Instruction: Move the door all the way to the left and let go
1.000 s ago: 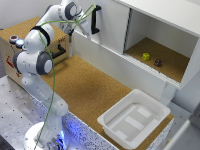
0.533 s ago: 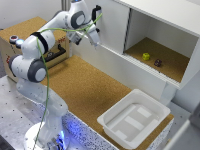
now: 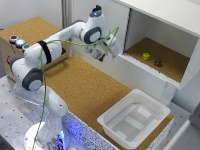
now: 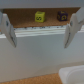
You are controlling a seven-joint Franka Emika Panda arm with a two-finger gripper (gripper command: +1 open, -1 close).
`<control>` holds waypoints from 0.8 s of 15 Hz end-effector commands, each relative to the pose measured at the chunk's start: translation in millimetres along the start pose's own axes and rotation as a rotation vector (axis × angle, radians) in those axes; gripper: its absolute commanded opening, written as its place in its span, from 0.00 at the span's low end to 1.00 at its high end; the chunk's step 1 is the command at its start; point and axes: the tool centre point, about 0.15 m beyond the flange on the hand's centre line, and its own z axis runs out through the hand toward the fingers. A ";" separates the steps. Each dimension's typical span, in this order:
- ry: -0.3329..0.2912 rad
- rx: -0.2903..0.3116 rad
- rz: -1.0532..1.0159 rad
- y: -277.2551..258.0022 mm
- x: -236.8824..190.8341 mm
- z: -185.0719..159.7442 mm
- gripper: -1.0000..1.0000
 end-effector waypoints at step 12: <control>-0.033 0.113 0.098 149.5 93.1 95.7 1.00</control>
